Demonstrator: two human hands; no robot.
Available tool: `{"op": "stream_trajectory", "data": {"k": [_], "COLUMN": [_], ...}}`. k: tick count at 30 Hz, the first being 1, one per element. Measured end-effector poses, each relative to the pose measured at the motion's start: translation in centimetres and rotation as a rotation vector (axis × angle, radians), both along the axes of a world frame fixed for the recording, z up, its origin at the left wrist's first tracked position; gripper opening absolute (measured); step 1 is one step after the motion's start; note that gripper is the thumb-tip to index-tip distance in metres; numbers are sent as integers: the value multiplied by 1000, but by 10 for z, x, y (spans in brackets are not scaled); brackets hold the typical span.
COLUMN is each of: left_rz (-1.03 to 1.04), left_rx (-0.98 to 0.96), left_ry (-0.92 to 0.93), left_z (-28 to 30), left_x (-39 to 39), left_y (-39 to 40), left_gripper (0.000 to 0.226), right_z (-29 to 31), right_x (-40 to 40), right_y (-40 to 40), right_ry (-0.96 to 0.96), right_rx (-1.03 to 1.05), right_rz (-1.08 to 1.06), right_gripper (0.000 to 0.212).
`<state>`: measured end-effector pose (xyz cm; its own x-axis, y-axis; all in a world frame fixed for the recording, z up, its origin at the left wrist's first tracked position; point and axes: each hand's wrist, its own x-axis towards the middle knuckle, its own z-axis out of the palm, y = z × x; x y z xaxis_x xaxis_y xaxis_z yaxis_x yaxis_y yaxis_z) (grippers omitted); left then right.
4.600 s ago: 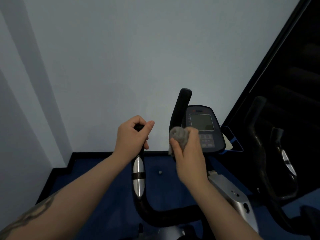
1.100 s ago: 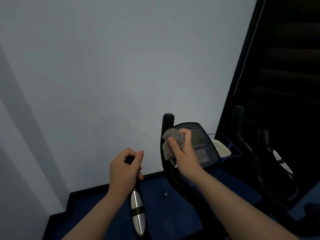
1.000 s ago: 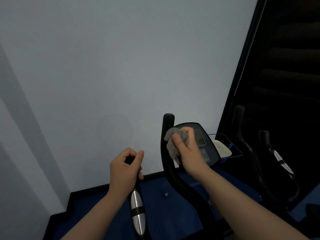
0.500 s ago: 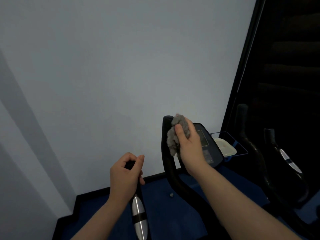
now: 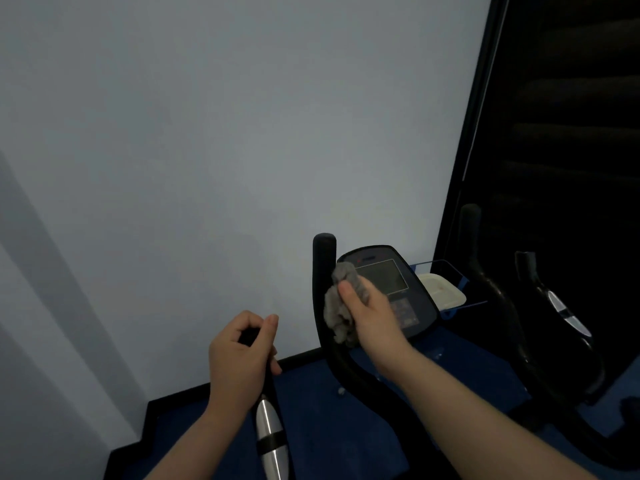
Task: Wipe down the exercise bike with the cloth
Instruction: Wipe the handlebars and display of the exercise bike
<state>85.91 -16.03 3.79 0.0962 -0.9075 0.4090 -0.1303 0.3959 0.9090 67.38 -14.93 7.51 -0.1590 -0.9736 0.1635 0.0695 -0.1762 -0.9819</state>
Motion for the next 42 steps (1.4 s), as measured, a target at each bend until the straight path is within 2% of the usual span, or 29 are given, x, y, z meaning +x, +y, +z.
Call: {"op": "stream_trajectory", "data": {"k": [3, 6, 10, 16, 20, 22, 26, 32, 35, 37, 39, 42], "left_rz": [2, -1, 1, 0, -4, -2, 5, -1, 8, 19, 30, 22], "left_rx": [9, 10, 7, 13, 26, 34, 41, 48, 48, 39, 29, 30], "left_ry": [6, 17, 15, 38, 38, 36, 53, 79, 75, 64, 54, 54], "left_z": [0, -1, -1, 0, -2, -1, 0, 1, 2, 2, 1, -1], "left_x": [-1, -1, -1, -2, -1, -1, -2, -4, -3, -3, -2, -2], "left_y": [-1, 0, -1, -2, -3, -4, -3, -1, -2, -2, -1, -2], "left_gripper": [35, 34, 34, 34, 35, 34, 33, 34, 37, 37, 35, 33], "right_z": [18, 27, -6, 23, -9, -8, 17, -5, 8, 12, 5, -12], "right_x": [-6, 5, 9, 15, 22, 10, 10, 4, -7, 2, 12, 6], "right_y": [-11, -19, 5, -9, 17, 24, 10, 27, 22, 20, 24, 33], "right_ry": [-59, -77, 154, 183, 400, 445, 447, 644, 746, 707, 621, 600], "right_rx": [-43, -83, -22, -103, -17, 12, -84, -7, -103, -205, -232, -235], "right_rz": [40, -94, -130, -250, -196, -167, -256, -120, -205, -266, -203, -148], "right_gripper": [23, 17, 12, 17, 9, 13, 12, 11, 8, 21, 35, 30]}}
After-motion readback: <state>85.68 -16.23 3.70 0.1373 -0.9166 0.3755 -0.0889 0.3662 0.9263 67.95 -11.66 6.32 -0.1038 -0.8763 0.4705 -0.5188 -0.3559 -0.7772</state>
